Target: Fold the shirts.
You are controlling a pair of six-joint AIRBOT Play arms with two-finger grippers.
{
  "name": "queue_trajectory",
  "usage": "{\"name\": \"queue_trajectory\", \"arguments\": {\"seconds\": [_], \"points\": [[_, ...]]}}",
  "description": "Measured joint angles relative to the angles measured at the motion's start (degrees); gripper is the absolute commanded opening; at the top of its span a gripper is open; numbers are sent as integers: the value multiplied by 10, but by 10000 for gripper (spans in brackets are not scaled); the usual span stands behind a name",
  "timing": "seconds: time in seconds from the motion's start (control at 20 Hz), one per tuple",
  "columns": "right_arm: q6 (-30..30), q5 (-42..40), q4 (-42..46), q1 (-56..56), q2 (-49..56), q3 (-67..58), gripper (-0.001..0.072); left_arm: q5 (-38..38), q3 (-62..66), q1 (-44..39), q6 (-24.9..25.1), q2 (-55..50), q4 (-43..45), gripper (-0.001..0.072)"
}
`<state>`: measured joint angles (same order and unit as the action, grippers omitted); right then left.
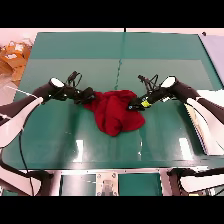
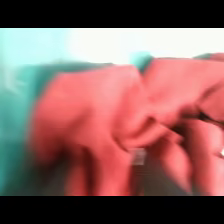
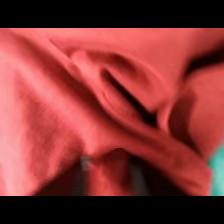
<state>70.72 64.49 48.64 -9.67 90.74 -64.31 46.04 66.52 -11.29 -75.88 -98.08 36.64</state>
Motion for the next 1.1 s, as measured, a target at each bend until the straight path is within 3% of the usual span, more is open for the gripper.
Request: {"name": "queue_trajectory", "arguments": {"seconds": [0.05,0.25,0.45,0.75,1.1], "points": [[-10,0,-8,-3,7,-5,17,-5,1,-3,7,-3,-8,21],[-30,35,-23,10,14,-41,16,-3,27,3,14,4,-18,21],[-35,86,-28,66,-37,-85,15,40,61,40,-17,78,50,20],[-34,103,-86,167,-231,-140,16,104,132,105,-34,273,107,21],[-32,-18,-127,233,-501,-184,16,184,309,123,-36,427,195,21]]}}
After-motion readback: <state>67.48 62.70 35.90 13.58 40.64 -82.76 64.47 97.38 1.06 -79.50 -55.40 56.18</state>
